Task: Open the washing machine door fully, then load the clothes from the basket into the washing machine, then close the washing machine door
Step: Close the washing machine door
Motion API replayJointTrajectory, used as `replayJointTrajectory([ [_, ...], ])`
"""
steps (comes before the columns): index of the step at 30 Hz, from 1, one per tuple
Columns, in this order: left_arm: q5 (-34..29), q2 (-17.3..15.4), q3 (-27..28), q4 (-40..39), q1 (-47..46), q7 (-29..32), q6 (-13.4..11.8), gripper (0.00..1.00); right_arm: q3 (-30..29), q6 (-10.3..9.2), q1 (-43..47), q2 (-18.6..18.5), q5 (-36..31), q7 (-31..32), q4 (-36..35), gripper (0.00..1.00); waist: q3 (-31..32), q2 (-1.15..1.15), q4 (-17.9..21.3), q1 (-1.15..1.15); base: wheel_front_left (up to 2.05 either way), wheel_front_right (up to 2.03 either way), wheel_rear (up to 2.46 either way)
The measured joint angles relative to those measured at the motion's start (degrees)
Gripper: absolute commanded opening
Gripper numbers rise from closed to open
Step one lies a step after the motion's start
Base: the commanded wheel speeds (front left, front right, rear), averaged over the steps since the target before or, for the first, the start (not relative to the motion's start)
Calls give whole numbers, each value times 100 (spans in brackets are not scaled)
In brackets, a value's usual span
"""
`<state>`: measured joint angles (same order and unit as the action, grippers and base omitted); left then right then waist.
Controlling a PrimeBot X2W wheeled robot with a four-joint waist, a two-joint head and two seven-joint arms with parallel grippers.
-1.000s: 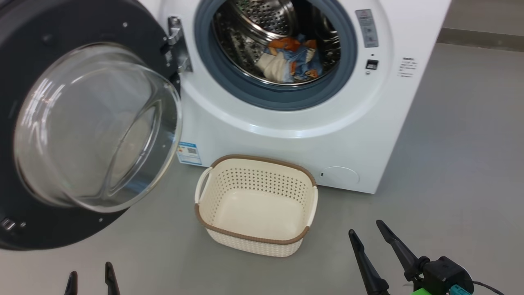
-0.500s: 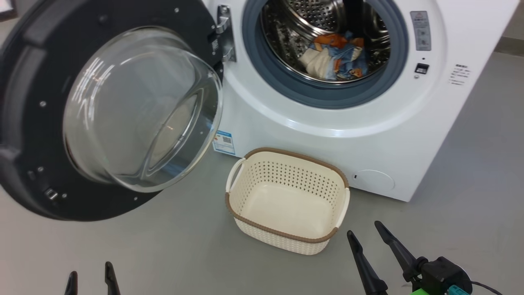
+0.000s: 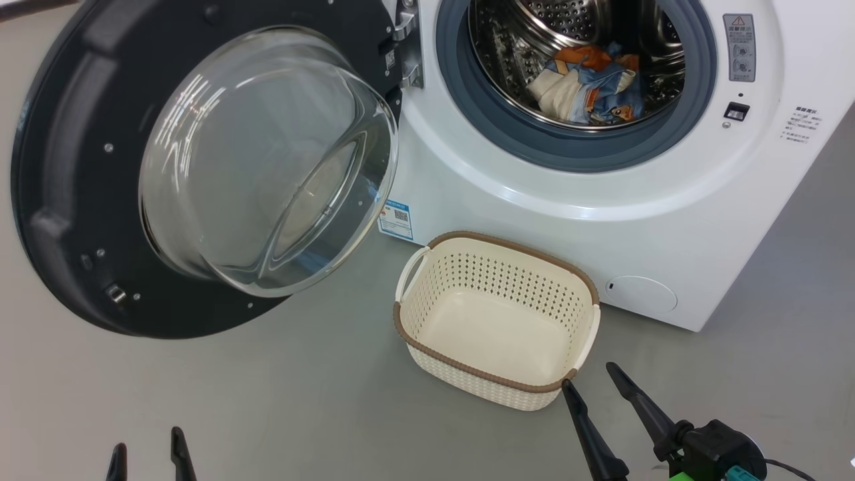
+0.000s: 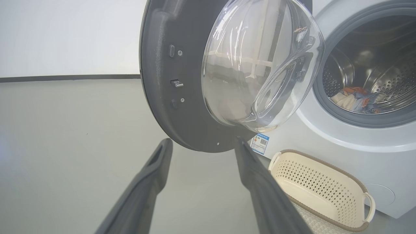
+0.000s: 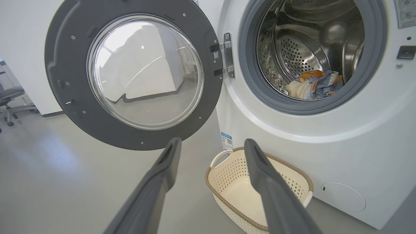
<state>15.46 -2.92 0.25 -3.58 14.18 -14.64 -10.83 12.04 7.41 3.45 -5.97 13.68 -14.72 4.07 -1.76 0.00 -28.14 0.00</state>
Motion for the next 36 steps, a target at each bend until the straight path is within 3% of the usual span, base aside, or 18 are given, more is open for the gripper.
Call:
replayJointTrajectory([
  [15, 8, 16, 23, 26, -8, 0, 26, 100, 4, 0, -133, -121, 0, 25, -5, 100, -124, 0, -31, 0, 0, 0, 0],
  [16, 5, 18, 33, 24, -9, 0, 36, 55, 4, 0, -132, -125, 1, 25, 2, 100, -113, 0, -28, 1, 0, 0, 0],
  [17, 8, 18, 52, 22, -9, 0, 59, 0, 7, 0, -132, -125, 1, 25, 5, 100, -102, 0, -24, 0, 0, 0, 0],
  [23, 583, 36, 550, -86, -44, 0, 188, 0, -9, 0, -129, -120, 1, 25, 12, 100, -62, 0, 5, 0, 0, 0, 0],
  [26, 1022, 26, 1035, -110, -215, 0, 486, 0, -41, 0, -126, -122, 0, 25, -3, 100, -95, 0, 22, 0, 0, 0, 0],
  [31, 2772, -67, 2308, 410, -1145, 12, 1007, 0, -136, 0, -121, -130, -10, 51, -48, 100, -154, 0, 100, 0, 0, 0, 0],
  [36, 4311, -764, 3176, 1245, -2288, 682, 1239, 0, -175, 0, -112, -159, -58, 107, -120, 100, -183, 0, 231, 1, 0, 0, 0],
])
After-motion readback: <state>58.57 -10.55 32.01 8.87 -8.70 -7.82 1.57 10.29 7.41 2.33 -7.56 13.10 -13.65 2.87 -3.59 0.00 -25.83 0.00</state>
